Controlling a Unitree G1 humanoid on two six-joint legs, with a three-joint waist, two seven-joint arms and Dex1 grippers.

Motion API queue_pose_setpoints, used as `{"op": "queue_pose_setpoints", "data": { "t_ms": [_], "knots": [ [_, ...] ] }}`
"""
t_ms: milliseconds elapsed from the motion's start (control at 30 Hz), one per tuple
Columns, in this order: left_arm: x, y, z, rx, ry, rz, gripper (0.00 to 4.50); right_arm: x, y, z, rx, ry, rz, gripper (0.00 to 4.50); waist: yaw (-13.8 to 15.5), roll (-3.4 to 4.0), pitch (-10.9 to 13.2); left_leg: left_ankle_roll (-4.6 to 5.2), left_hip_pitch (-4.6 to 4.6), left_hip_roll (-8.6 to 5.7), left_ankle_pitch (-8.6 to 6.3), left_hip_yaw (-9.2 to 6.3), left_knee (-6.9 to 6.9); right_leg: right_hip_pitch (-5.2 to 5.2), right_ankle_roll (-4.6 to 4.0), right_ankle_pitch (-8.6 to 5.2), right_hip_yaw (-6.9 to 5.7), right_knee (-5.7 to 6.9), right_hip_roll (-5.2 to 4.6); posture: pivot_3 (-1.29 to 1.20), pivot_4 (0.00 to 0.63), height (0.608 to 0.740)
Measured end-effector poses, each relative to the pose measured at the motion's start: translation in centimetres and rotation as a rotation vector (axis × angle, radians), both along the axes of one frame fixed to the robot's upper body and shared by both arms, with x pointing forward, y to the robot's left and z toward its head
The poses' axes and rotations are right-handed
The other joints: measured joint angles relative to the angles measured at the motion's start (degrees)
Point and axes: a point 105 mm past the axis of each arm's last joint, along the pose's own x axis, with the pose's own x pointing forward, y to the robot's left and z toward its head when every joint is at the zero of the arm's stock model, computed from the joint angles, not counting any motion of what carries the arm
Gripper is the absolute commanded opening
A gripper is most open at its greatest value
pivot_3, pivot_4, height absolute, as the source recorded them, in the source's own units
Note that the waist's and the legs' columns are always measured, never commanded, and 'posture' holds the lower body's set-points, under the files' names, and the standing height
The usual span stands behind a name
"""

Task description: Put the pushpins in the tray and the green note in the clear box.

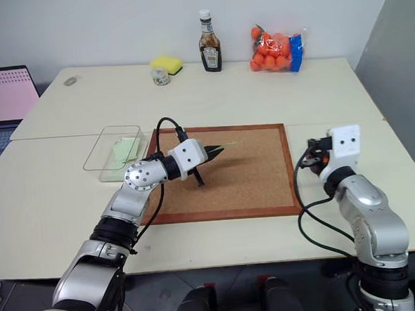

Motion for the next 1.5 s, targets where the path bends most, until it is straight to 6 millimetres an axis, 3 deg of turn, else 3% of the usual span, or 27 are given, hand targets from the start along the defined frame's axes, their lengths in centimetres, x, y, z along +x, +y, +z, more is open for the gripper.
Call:
{"op": "queue_pose_setpoints", "data": {
  "t_ms": [100,233,900,967,1100,1200,1267,1333,1500],
  "knots": [
    [-0.2,-0.3,0.1,-0.010,0.003,-0.004,0.01,0.6,-1.8,-2.2,-0.022,0.074,-0.049,0.00,0.0,0.00,0.0,0.00,0.00,0.00,0.00,0.01,0.00,0.01,0.00,0.00,0.02,0.00,0.01,0.00,0.150,0.740],
    [-0.2,-0.2,-0.2,-0.014,0.023,0.006,0.01,1.0,-2.5,-3.6,-0.014,0.111,-0.055,0.00,0.0,0.00,0.0,0.00,-0.01,0.00,0.00,0.03,0.00,0.00,0.00,0.00,0.02,0.00,0.01,0.00,0.150,0.740],
    [-0.1,-0.2,-0.1,-0.021,0.041,0.017,0.00,1.8,-3.1,-3.7,-0.025,0.100,-0.057,4.19,0.1,0.00,0.0,0.00,-0.01,-0.01,0.00,0.05,0.01,0.00,0.02,0.01,0.02,0.00,0.00,0.00,0.150,0.740],
    [-0.1,-0.2,-0.2,-0.021,0.042,0.018,0.00,1.8,-3.1,-3.7,-0.025,0.100,-0.057,4.43,0.1,0.01,0.0,0.00,-0.02,-0.01,0.00,0.05,0.01,0.00,0.02,0.01,0.03,0.00,0.00,0.00,0.150,0.740],
    [-0.1,-0.1,-0.1,-0.023,0.041,0.022,0.00,1.8,-2.9,-3.4,-0.022,0.091,-0.049,4.43,0.1,0.00,0.0,0.00,-0.01,-0.01,0.00,0.05,0.01,0.00,0.02,0.01,0.03,0.00,0.00,0.00,0.150,0.740],
    [0.2,0.6,0.4,-0.024,0.032,0.050,0.00,1.4,-1.4,-1.4,-0.015,0.018,0.029,4.43,-0.1,0.02,0.0,0.00,-0.02,0.01,0.00,0.04,0.00,-0.02,0.02,0.01,0.04,0.00,0.03,0.00,0.150,0.740],
    [0.6,2.1,1.1,-0.021,0.016,0.104,0.00,0.6,0.5,0.4,-0.010,-0.046,0.129,4.43,-0.1,0.02,0.0,0.00,-0.01,0.06,0.00,0.01,-0.01,-0.02,0.01,0.01,0.04,0.00,0.08,0.00,0.150,0.740],
    [1.2,5.3,2.5,-0.008,-0.004,0.209,0.00,-0.7,4.0,1.7,-0.016,-0.080,0.306,4.43,-0.4,0.03,0.0,0.00,0.00,0.09,0.00,-0.01,-0.01,-0.04,0.01,0.01,0.03,0.02,0.11,0.00,0.150,0.740],
    [1.4,10.2,4.4,0.009,-0.013,0.374,0.00,-2.2,10.3,2.3,-0.043,-0.072,0.620,4.43,-0.4,0.02,0.0,0.00,0.01,0.06,0.00,0.03,0.03,-0.03,0.03,0.02,-0.01,0.03,0.07,0.00,0.150,0.740]
  ]
}}
